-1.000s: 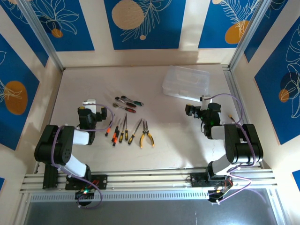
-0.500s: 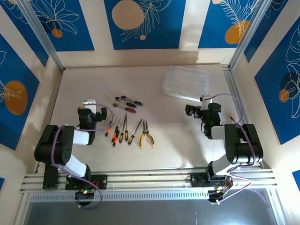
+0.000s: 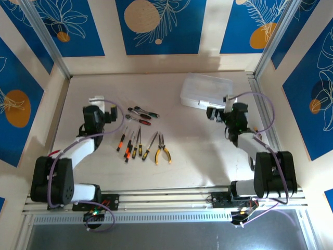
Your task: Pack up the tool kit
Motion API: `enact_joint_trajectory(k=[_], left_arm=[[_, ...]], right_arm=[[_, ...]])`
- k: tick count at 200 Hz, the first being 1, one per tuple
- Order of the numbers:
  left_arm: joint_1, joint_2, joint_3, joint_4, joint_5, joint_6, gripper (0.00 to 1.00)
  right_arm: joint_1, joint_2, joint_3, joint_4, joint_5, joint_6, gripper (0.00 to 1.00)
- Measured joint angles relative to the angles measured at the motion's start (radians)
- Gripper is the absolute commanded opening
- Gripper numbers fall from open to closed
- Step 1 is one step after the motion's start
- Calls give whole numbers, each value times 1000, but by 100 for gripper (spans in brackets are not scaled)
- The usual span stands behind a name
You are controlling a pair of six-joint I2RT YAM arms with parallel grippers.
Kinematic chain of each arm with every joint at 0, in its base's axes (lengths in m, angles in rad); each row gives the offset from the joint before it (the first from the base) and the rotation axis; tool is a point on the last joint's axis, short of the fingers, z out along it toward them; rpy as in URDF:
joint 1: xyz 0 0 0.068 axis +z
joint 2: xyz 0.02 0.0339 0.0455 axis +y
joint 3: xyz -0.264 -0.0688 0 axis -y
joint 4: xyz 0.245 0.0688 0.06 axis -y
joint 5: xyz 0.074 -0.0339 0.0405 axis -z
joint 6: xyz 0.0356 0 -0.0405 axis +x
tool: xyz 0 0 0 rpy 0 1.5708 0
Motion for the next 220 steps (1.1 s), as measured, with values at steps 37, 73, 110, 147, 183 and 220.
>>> enact_joint_trajectory(k=[37, 73, 110, 147, 183, 220], left_arm=[[0, -24, 261, -371, 5, -41, 100], [-2, 46, 492, -739, 92, -134, 100], [-43, 47, 521, -944, 125, -186, 100], [-58, 33, 517, -1046, 124, -187, 100], [-61, 4, 499, -1081, 124, -186, 100], [-66, 1, 477, -1098, 124, -187, 100]], right_arm=[[-53, 23, 366, -310, -31, 29, 99], [-126, 279, 777, -562, -126, 46, 99], [-132, 615, 1161, -761, -180, 26, 99], [-133, 842, 1374, -884, -198, -3, 99], [-133, 955, 1518, -954, -204, -35, 99], [-133, 967, 1497, -964, -238, -62, 99]])
